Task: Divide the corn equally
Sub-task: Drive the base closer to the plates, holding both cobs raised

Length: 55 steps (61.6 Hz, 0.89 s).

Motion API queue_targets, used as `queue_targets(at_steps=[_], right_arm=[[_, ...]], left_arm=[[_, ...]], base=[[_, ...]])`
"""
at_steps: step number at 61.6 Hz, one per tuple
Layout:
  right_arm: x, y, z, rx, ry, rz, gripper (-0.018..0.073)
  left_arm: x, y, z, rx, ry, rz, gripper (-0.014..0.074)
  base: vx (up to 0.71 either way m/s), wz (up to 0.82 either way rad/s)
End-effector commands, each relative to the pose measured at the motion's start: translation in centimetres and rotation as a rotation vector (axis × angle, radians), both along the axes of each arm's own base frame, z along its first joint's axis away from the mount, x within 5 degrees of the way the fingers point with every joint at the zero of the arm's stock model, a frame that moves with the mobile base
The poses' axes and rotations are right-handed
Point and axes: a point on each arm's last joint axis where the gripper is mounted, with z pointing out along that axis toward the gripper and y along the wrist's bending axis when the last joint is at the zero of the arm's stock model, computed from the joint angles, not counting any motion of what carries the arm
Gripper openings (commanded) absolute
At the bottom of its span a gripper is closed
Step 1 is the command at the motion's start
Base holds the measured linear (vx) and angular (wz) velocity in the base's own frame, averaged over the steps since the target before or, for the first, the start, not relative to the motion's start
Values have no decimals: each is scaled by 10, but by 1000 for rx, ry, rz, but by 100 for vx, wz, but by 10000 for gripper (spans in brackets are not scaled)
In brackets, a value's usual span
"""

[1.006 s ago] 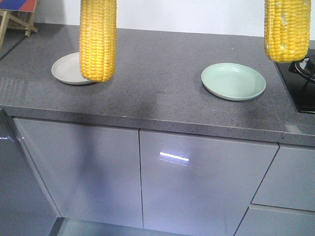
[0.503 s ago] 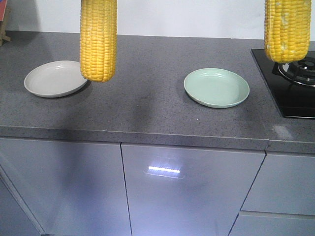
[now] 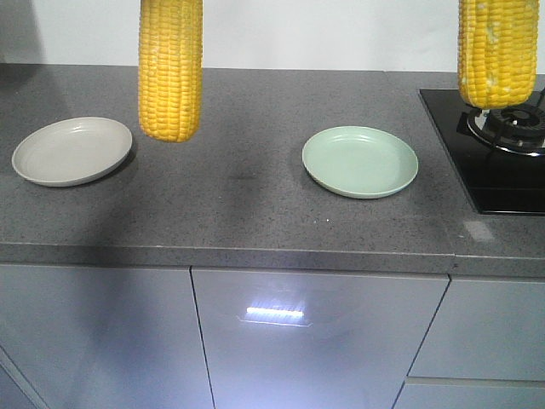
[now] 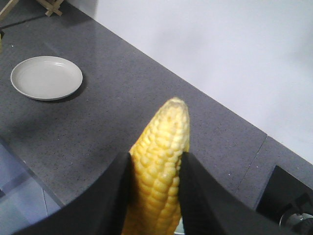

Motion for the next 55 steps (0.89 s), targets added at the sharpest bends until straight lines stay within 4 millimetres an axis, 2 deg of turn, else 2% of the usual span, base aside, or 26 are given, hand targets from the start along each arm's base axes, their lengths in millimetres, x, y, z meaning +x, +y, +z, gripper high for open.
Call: queue_targets(at_steps=[1,55], right_arm=[[-15,-2,11,18,-46,5,-4],[-15,-2,11,18,-46,5,-4]], left_arm=[[-21,2,23,-71,-64,-15,-7],[-21,2,23,-71,-64,-15,-7]], base=[[6,-6],[8,0]])
